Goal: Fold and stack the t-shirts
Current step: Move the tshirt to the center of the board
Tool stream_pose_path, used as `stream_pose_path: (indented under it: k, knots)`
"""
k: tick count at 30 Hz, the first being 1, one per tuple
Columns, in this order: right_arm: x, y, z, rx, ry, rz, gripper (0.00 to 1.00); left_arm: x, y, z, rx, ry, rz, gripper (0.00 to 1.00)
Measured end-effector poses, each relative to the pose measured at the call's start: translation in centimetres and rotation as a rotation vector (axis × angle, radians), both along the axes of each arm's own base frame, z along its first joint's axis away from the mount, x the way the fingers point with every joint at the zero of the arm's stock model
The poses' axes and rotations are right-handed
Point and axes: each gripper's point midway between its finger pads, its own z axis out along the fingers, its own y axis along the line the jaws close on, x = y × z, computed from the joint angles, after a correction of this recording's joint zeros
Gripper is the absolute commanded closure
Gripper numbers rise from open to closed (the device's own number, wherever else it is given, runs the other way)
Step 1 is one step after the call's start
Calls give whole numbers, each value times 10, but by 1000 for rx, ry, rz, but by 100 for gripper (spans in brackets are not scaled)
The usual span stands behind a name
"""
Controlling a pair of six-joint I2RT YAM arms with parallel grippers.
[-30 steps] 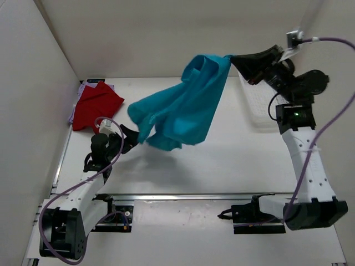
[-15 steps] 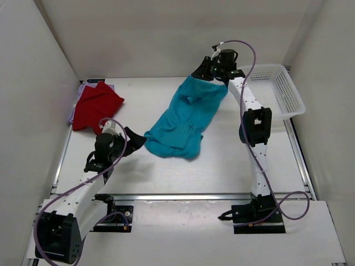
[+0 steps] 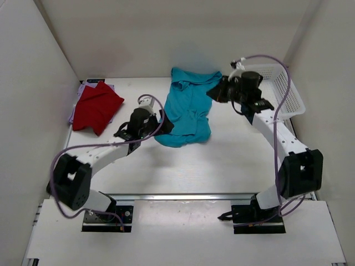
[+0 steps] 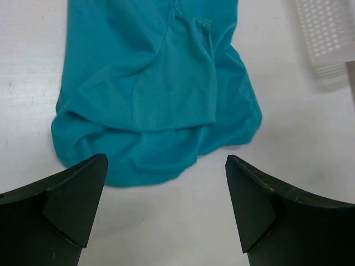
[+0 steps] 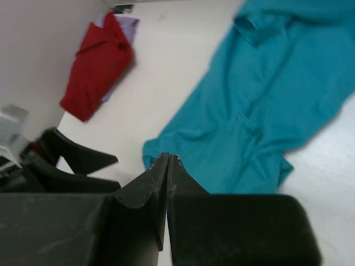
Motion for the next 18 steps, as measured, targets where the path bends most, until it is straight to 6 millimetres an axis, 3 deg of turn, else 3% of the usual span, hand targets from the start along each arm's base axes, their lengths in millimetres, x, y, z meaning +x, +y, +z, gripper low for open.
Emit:
stream_pose_path:
  k: [2,5,7,8,11,16,17,18]
  knots:
    - [-9,-11,-43,7,62,-39,100,19,-12,-6,43,-7,-4,1]
    - [-35,-13,-134,-5,259,-46,91,49,-32,-13,84,-5,-19,1]
    - [-59,-5,-182,-32,386,-25,69,65,-38,-21,94,9,-18,2]
    - [-68,0,-197,-42,429,-12,58,71,-37,-25,100,15,-13,1]
    - [-84,17,-210,-32,452,21,46,82,-30,-30,122,30,6,1]
    - [-99,23,-226,-26,480,13,42,117,-27,-18,125,-2,27,1]
    - [-100,23,-229,-27,488,8,43,123,-27,-17,131,-7,27,7]
    - [-100,23,-232,-29,494,0,52,131,-28,-16,142,-17,26,20]
